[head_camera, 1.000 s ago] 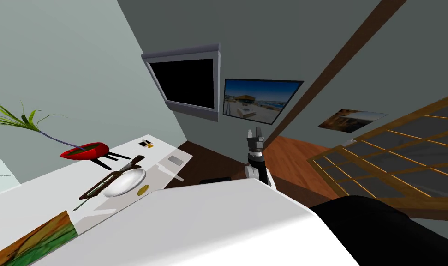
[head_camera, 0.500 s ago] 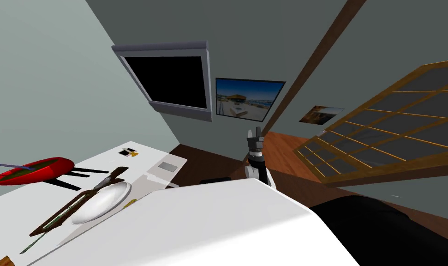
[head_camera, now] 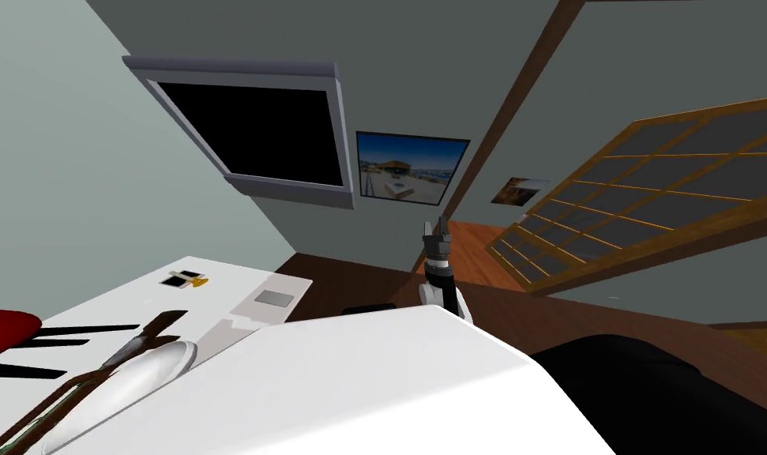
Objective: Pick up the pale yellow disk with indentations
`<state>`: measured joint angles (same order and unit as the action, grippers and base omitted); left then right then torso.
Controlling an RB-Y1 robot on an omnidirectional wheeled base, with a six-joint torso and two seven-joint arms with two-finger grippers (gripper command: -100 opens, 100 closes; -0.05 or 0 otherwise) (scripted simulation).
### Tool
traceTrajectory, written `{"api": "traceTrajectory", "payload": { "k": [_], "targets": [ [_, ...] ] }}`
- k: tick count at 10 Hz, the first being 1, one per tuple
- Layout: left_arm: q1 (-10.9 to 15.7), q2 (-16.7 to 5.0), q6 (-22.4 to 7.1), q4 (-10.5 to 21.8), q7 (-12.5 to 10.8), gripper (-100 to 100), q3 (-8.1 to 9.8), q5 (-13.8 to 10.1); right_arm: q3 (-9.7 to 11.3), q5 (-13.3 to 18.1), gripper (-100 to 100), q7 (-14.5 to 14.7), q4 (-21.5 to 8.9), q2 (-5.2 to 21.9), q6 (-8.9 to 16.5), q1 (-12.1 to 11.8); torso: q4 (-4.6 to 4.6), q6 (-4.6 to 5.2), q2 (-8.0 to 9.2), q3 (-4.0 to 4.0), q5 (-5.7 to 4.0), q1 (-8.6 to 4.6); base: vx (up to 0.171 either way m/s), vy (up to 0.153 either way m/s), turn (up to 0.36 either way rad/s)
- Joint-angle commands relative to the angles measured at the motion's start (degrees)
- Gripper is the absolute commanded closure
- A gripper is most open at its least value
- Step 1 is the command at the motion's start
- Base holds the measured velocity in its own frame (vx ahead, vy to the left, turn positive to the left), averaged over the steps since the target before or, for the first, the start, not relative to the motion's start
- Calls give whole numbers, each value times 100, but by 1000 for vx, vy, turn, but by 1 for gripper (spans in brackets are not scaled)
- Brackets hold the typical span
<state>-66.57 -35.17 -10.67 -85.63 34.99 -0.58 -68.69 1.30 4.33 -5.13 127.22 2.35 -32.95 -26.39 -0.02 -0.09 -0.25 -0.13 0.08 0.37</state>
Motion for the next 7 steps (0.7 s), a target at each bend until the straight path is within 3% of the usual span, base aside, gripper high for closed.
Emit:
{"api": "traceTrajectory", "payload": {
  "k": [1,3,4,7],
  "targets": [
    [-12,-53,-142,186,131,-100,-39,-286,0,0,0,0,0,0,0,0,0,0,0,0,0,0,34,30,-288],
    [-19,-130,-422,425,303,-100,-51,-768,0,0,0,0,0,0,0,1,-2,5,-9,-5,2,14,59,76,-368],
    [-19,-130,-438,425,303,-100,-51,-810,0,0,0,0,0,1,0,0,-3,4,-14,-8,5,25,50,65,-122],
    [49,-185,-836,723,506,-100,-80,-1413,0,0,0,0,0,1,0,0,-3,4,-16,-9,3,19,57,76,-281]
  ]
}}
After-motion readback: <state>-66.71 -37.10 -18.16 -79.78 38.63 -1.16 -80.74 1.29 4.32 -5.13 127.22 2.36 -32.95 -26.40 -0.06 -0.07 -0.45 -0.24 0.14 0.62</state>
